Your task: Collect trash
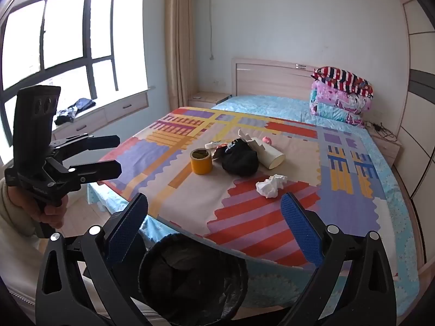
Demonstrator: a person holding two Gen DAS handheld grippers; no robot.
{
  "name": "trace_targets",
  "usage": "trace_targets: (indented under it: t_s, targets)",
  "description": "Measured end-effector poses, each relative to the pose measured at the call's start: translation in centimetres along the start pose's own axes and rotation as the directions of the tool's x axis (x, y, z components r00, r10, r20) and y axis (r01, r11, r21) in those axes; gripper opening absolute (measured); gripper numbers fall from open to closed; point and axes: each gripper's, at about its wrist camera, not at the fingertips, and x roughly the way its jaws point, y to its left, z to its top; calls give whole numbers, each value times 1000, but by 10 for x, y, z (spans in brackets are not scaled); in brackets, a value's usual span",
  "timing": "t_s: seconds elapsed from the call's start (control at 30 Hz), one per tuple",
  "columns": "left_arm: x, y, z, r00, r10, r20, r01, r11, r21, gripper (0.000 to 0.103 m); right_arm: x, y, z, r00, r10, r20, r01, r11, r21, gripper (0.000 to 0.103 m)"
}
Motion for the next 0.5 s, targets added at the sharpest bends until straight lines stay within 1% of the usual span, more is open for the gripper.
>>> trace_targets:
  t_s: [0.13,0.27,0.5]
  targets:
    - [-2,0,0,1000,-12,4,12,1000,1,95,0,0,0,1000,0,3,0,1000,-1,99]
    - [-2,-2,-2,1000,-1,3,1,1000,6,95,0,0,0,1000,-1,4,1,1000,-2,99]
    - [-3,-2,-1,1000,-5,-2,5,1000,4,95,1,0,-1,1000,1,0,-1,1000,-2,99]
